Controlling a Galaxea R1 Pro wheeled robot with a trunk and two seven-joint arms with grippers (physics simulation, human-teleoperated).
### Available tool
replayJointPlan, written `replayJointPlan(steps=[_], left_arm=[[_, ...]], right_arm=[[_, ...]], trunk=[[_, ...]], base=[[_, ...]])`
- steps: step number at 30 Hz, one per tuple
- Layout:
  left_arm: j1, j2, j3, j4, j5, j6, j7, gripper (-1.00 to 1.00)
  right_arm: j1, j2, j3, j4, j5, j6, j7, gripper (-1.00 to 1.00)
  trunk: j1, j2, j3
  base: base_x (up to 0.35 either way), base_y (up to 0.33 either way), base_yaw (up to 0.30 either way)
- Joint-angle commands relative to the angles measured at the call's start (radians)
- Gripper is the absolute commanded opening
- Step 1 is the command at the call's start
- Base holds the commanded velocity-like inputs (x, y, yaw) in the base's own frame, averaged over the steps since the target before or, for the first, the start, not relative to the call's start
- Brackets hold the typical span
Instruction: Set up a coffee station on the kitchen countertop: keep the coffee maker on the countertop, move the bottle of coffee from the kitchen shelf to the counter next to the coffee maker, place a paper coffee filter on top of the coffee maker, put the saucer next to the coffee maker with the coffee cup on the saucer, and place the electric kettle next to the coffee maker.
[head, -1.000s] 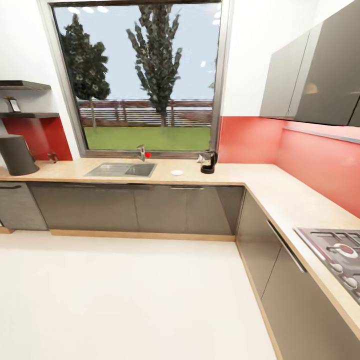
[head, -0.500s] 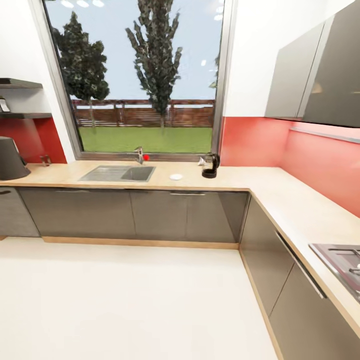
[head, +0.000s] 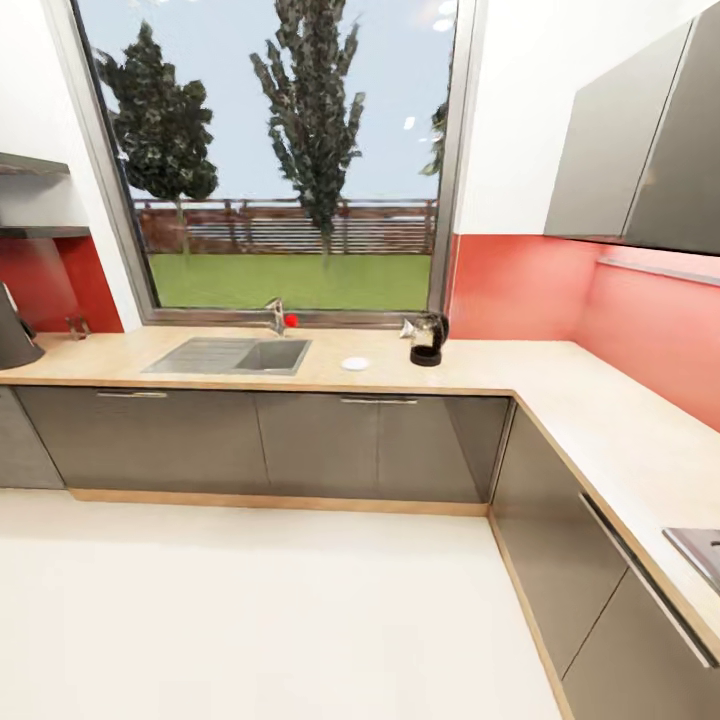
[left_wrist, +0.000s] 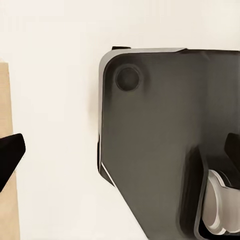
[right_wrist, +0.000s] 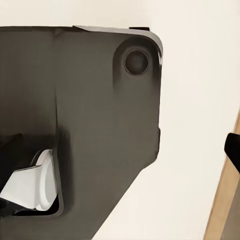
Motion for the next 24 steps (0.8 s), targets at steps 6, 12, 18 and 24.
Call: replayJointPlan(steps=[6, 12, 18, 24], left_arm=[[0.000, 0.000, 0.000, 0.000, 0.004, -0.022, 0.000, 1.00], [0.000, 0.000, 0.000, 0.000, 0.004, -0.027, 0.000, 1.00], [0.000, 0.000, 0.000, 0.000, 0.004, -0.028, 0.000, 1.00], [0.000, 0.001, 0.000, 0.000, 0.004, -0.028, 0.000, 1.00]], right_arm=[[0.000, 0.000, 0.001, 0.000, 0.000, -0.002, 0.000, 1.00], [0.000, 0.000, 0.000, 0.000, 0.000, -0.002, 0.000, 1.00], [0.000, 0.000, 0.000, 0.000, 0.000, -0.002, -0.001, 1.00], [0.000, 0.000, 0.000, 0.000, 0.000, -0.002, -0.001, 1.00]], trunk=[[0.001, -0.002, -0.002], [0.001, -0.002, -0.002], [0.001, -0.002, -0.002], [0.001, -0.002, -0.002]], base=[[0.336, 0.101, 0.000], [0.337, 0.119, 0.000], [0.336, 0.122, 0.000], [0.334, 0.149, 0.000]])
